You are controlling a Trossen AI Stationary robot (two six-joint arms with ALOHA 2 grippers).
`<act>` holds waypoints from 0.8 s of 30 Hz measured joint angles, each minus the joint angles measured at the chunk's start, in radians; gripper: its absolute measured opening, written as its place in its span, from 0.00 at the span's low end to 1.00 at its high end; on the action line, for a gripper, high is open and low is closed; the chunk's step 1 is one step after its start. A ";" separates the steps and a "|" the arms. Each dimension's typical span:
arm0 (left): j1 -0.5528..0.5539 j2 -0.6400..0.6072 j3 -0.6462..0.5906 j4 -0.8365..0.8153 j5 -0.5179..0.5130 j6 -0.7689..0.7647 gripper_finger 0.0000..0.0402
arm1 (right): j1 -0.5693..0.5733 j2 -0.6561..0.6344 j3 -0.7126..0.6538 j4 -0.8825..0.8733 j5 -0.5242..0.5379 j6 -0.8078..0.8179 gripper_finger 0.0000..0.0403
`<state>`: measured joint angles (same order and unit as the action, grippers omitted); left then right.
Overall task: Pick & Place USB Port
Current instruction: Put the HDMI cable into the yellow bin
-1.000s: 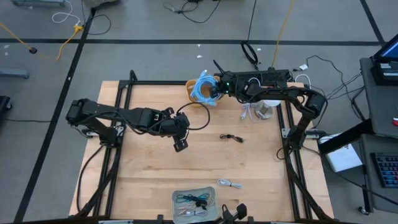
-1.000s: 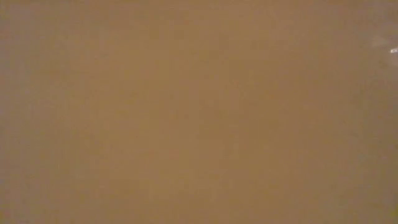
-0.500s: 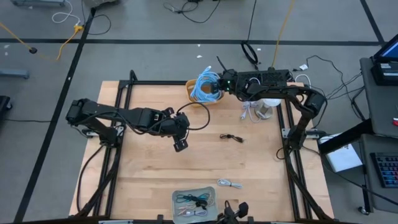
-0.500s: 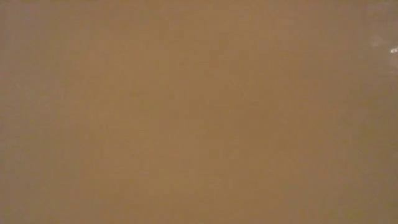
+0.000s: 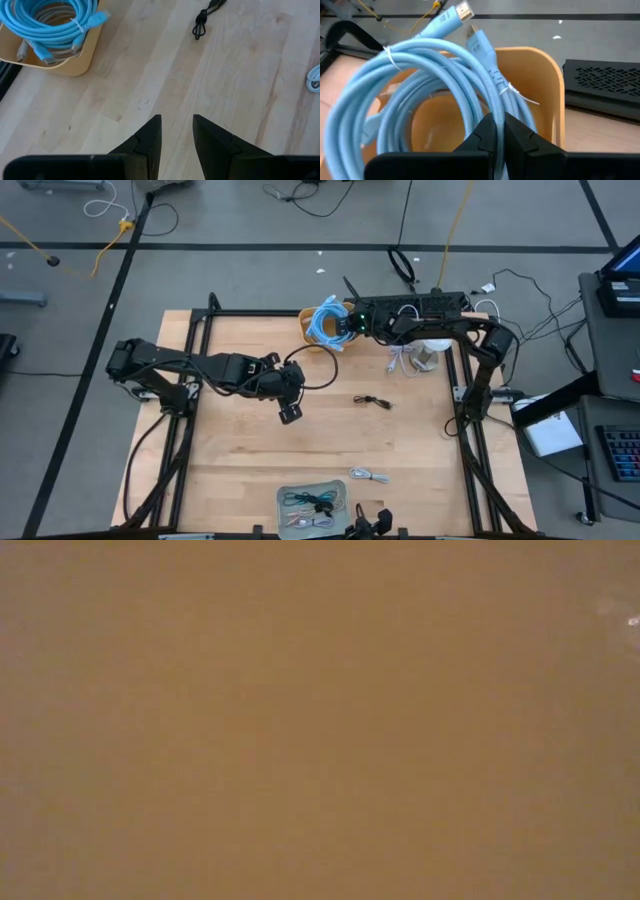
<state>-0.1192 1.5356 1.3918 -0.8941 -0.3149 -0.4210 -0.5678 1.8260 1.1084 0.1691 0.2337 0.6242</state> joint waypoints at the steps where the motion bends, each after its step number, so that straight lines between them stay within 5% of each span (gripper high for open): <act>1: 0.000 0.000 0.000 -0.001 0.000 0.000 0.29 | 0.000 0.003 0.000 0.005 0.001 0.000 0.01; 24: 0.000 0.000 0.000 -0.018 0.000 -0.006 0.29 | 0.001 0.004 0.000 0.066 -0.056 -0.087 0.17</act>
<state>-0.1192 1.5356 1.3918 -0.9124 -0.3149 -0.4274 -0.5671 1.8297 1.1084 0.2354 0.1780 0.5369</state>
